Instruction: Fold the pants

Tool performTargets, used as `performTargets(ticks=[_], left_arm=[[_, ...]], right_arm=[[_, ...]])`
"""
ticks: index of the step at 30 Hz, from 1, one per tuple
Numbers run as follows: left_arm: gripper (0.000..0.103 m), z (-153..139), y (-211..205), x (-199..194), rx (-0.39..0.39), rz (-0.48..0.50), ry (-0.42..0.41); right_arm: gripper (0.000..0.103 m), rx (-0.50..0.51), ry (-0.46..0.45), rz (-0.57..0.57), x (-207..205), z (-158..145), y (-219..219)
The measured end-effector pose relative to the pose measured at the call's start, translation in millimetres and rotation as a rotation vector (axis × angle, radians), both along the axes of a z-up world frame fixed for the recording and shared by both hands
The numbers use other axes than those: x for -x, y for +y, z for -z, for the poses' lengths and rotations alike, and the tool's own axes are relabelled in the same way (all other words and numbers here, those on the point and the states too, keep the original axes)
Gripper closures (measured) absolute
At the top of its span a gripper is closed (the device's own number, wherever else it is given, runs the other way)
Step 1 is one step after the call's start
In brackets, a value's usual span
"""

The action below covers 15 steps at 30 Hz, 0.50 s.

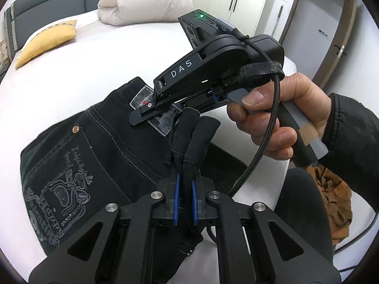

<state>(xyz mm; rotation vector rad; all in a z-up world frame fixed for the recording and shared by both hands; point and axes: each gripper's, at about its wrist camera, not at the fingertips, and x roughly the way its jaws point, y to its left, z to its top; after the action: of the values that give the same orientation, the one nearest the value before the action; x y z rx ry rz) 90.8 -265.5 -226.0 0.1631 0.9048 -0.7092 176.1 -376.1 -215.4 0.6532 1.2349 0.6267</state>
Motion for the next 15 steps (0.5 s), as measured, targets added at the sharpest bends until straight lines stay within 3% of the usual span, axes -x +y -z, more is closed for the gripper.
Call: performTargets(ticks=[4, 7, 9, 11, 14, 15], left_arm=[[0.095, 15, -3, -10, -0.018, 0.013, 0.048], [0.090, 14, 2, -15, 0.025, 0.011, 0.102], [0.090, 6, 17, -13, 0.058, 0.001, 0.123], [0.090, -8, 38, -10, 0.115, -0.009, 0.139], [0.090, -22, 73, -4, 0.206, -0.034, 0.173], [0.090, -25, 84, -5, 0.220, -0.047, 0.170]], right_arm=[[0.084, -0.046, 0.006, 0.026, 2, 18, -10], [0.079, -0.143, 0.034, 0.071, 6, 31, -26], [0.068, -0.123, 0.018, 0.105, 12, 21, -32], [0.067, -0.069, -0.019, 0.115, 18, 7, -35], [0.098, -0.039, -0.046, 0.136, 28, -18, -41], [0.098, -0.068, -0.072, 0.126, 34, -30, -39]])
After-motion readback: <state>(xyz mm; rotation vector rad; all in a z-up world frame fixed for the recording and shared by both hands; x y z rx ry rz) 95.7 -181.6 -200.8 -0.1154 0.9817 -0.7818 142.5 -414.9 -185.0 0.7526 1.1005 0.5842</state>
